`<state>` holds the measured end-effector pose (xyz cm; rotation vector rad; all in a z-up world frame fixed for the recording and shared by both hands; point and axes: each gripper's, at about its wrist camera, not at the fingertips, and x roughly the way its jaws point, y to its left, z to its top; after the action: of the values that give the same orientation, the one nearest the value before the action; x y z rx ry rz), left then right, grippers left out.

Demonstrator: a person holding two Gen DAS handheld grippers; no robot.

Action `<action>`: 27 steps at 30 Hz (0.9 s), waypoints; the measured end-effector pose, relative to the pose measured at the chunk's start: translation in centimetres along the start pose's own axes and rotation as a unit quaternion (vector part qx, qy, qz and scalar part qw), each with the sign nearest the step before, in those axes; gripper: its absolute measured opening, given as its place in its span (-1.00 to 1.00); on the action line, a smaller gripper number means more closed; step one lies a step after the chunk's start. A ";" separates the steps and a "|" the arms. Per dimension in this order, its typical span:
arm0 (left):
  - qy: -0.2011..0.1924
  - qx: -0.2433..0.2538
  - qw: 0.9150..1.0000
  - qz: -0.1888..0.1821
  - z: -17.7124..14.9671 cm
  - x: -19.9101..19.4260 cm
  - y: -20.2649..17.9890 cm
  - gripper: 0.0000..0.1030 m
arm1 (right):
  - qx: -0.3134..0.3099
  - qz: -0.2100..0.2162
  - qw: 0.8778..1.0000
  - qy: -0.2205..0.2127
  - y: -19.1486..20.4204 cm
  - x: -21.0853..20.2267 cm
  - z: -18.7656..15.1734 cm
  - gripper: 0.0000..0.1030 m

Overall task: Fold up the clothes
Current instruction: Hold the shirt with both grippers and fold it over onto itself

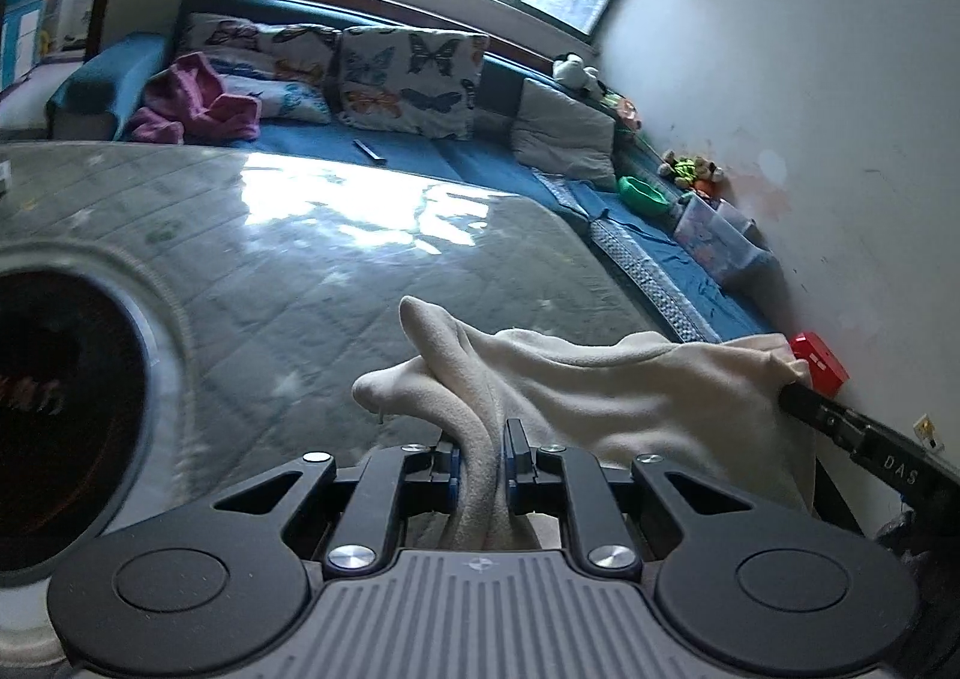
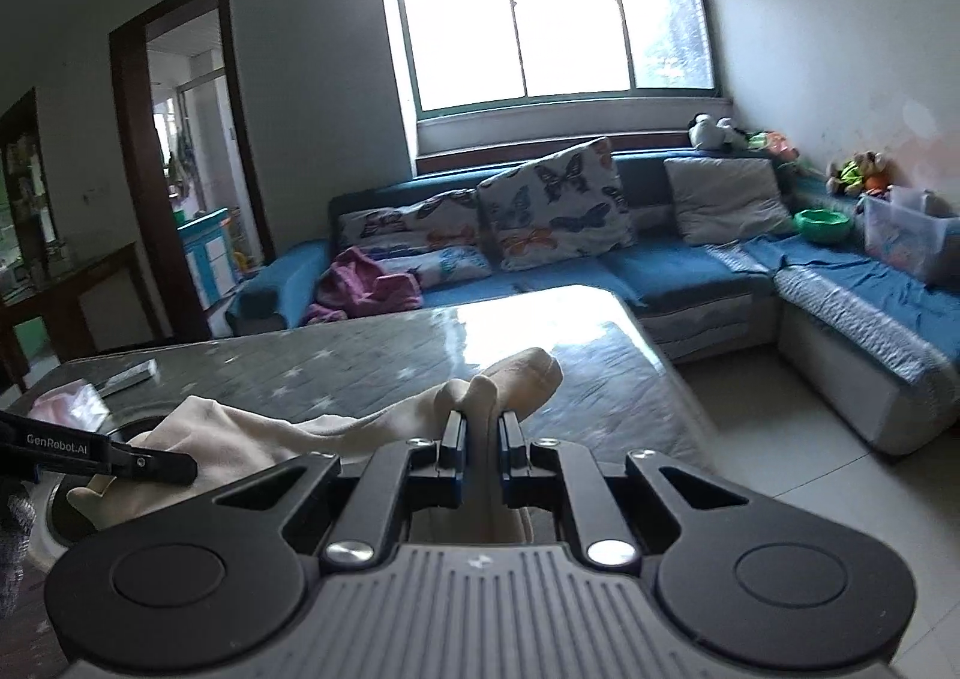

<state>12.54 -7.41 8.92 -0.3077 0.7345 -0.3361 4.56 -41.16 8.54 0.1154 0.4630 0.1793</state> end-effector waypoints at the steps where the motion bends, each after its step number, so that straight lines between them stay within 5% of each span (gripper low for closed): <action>1: -0.001 0.004 1.000 -0.001 0.2 0.3 -0.5 -0.72 | -0.001 -0.005 1.000 -0.001 -0.4 0.1 0.2 -0.82; 27: 0.072 0.026 0.997 0.015 -0.3 9.2 -4.0 -0.72 | 0.015 -0.058 0.996 0.066 -7.1 5.6 -1.3 -0.82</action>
<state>17.95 -14.82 4.71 -0.2237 0.8689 -0.3507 9.92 -46.88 3.94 0.1059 0.6021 0.0668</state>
